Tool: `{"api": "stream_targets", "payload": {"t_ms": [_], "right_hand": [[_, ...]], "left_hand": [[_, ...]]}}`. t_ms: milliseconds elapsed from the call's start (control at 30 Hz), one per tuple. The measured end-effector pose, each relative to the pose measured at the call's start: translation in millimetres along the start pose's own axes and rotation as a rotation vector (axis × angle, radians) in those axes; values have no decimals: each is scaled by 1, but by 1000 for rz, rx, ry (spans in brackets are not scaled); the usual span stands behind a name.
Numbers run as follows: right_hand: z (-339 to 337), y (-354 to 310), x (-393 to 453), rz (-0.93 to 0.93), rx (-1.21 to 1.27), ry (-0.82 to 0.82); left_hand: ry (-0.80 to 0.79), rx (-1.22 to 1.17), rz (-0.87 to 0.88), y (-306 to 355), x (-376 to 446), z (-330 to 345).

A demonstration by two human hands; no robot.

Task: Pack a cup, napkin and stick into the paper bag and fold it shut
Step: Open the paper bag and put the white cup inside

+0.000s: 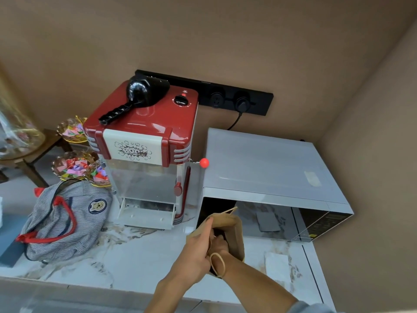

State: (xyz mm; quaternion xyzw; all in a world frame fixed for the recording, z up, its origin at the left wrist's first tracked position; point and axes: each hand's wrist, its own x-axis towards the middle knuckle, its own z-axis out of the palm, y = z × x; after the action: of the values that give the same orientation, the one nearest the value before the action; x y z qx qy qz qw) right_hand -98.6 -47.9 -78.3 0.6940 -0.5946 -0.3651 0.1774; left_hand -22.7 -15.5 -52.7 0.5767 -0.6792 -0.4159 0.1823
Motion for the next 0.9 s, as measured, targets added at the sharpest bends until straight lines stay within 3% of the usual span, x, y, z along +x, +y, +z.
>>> {"api": "stream_targets", "payload": {"t_ms": [67,133,233,300,400,533,633,733,833,900], "right_hand": [[-6,-5,-2,-156,-140,-108],[-13,4,-1,-207,-125,-290],[-13,13,-6,-308,31,-152],[-11,39,-2,-410,450,-268],[-18,70,-2,-499,717,-270],[-7,124,-10,-563,1158,26],[22,172,-25,-376,1601,140],[87,196,-21,1,1900,115],[170,185,-6,447,1819,-213],[213,166,-4,596,1739,-489]], "left_hand": [[6,19,-19,1,-1,-3],[0,40,-41,0,-1,-4],[-22,29,-75,2,0,-8],[-40,20,-87,3,1,-12],[-81,15,-88,4,6,-20],[-72,-6,-82,5,7,-26],[-61,1,-117,6,8,-27],[-81,-3,-149,6,8,-26],[-89,-14,-162,6,6,-24],[-87,-19,-143,6,4,-22]]}}
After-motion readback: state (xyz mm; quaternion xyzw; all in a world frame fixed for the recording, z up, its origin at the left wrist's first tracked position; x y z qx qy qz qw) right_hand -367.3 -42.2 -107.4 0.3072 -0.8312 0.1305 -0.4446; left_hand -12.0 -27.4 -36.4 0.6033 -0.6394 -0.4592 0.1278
